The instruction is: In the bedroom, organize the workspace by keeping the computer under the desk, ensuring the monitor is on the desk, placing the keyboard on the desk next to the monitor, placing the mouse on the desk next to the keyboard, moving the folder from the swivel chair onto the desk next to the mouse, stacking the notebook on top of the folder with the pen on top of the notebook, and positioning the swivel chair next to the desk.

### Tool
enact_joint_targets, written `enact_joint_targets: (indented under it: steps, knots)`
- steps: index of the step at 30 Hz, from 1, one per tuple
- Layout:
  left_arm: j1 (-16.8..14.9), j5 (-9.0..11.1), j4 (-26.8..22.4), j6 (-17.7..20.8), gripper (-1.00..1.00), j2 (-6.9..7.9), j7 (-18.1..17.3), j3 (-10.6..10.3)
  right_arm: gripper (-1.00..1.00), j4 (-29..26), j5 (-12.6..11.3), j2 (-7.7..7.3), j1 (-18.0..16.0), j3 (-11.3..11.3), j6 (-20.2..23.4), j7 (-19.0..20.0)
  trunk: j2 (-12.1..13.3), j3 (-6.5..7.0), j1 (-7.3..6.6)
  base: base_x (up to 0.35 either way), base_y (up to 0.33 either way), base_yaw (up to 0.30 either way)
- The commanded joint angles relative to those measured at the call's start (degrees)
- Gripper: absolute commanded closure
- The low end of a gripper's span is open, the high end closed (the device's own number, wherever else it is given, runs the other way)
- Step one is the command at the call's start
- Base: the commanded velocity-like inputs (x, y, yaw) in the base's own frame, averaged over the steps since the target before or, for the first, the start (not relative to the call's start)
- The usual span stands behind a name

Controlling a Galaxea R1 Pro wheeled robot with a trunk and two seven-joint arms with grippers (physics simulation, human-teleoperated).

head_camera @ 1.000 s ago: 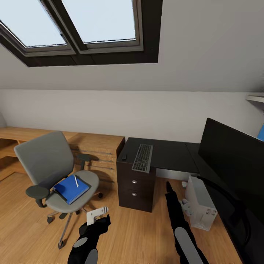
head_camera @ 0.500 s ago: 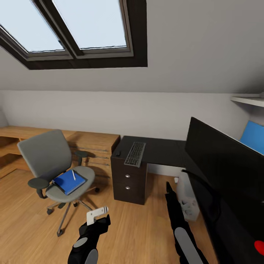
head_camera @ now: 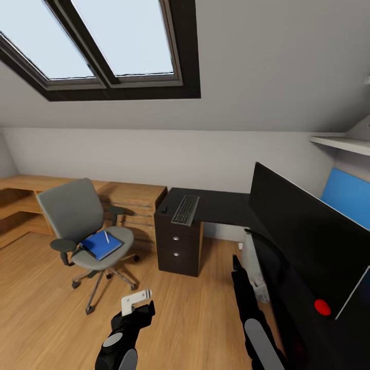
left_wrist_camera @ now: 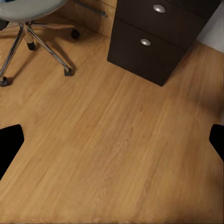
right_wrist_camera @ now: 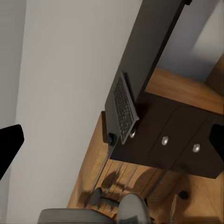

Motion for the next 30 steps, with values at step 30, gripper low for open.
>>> enact_joint_targets:
  steps: [30]
  knots:
    - [-0.1,0.3,-0.1,0.1,-1.00,0.01,0.6,-0.1,-1.00,0.0,-0.5,0.22,0.0,0.3,-0.5,-0.1,12.0,5.31,-6.62,-0.324,-0.107,0.000]
